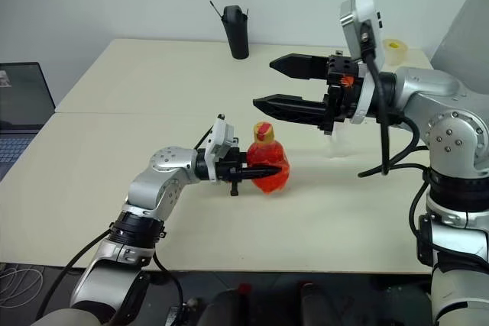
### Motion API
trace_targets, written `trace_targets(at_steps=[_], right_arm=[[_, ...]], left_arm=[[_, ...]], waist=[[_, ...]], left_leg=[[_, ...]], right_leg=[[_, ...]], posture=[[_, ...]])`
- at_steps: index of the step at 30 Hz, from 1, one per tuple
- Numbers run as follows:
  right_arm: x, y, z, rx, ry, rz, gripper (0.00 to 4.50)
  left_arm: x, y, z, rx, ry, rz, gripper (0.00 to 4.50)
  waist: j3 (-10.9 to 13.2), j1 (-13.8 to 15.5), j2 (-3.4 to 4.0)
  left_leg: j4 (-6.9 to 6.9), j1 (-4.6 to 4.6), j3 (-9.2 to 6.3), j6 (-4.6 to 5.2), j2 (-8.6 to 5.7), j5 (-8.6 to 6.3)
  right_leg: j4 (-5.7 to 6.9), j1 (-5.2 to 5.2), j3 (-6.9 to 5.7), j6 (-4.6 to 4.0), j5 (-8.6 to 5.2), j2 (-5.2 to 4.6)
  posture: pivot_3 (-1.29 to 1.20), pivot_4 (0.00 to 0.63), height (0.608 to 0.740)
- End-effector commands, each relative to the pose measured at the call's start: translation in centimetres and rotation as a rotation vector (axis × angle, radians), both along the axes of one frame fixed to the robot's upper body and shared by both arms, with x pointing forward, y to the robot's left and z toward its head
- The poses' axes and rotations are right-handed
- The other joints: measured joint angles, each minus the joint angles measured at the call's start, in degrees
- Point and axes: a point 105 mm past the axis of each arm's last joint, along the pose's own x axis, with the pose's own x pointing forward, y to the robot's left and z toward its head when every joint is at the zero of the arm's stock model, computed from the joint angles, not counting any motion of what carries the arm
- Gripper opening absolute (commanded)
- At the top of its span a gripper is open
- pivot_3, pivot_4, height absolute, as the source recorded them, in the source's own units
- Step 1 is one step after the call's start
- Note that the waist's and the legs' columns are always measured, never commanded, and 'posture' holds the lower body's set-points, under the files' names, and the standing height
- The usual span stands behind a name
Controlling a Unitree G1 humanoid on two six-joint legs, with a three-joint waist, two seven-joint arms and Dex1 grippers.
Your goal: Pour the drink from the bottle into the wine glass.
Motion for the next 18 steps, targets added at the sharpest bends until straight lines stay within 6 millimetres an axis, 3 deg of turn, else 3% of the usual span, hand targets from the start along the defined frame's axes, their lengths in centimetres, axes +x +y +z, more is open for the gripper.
trace_targets(at_steps=[1, 5, 9, 18], right_arm=[[-0.1, -0.7, -0.3, -0.018, -0.025, -0.21, 4.5], [-1.0, -1.2, -1.7, -0.062, -0.027, -0.365, 4.5], [-2.5, 0.4, -1.9, -0.035, -0.037, -0.382, 4.5], [-0.8, 1.3, -4.5, -0.076, -0.008, -0.643, 4.5]], left_arm=[[0.6, -0.4, 1.6, -0.016, -0.087, 0.011, 0.9], [0.9, -0.3, 1.5, -0.026, -0.09, 0.031, 0.9], [1.5, -0.2, 1.5, -0.025, -0.099, 0.051, 0.88], [2.6, -1.1, 1.6, -0.039, -0.123, 0.059, 0.87]], waist=[[0.0, 0.0, 0.0], [0.0, 0.0, 0.0], [0.0, -0.3, 0.01], [0.0, -0.3, 0.02]], left_leg=[[0.0, 0.0, 0.01, 0.0, 0.0, 0.0], [0.0, -0.13, -0.01, -0.01, -0.03, 0.0], [-0.01, -0.12, 0.01, -0.01, 0.01, 0.0], [-0.01, -0.2, 0.08, -0.03, -0.07, 0.02]], right_leg=[[0.01, -0.02, 0.01, 0.0, 0.0, 0.0], [0.04, -0.11, 0.01, 0.0, 0.0, 0.0], [0.18, -0.2, 0.04, 0.0, 0.0, 0.02], [0.26, -0.34, 0.08, 0.0, -0.01, 0.05]], posture=[[0.0, 0.15, 0.74], [0.0, 0.15, 0.74], [0.0, 0.15, 0.74], [0.0, 0.15, 0.74]])
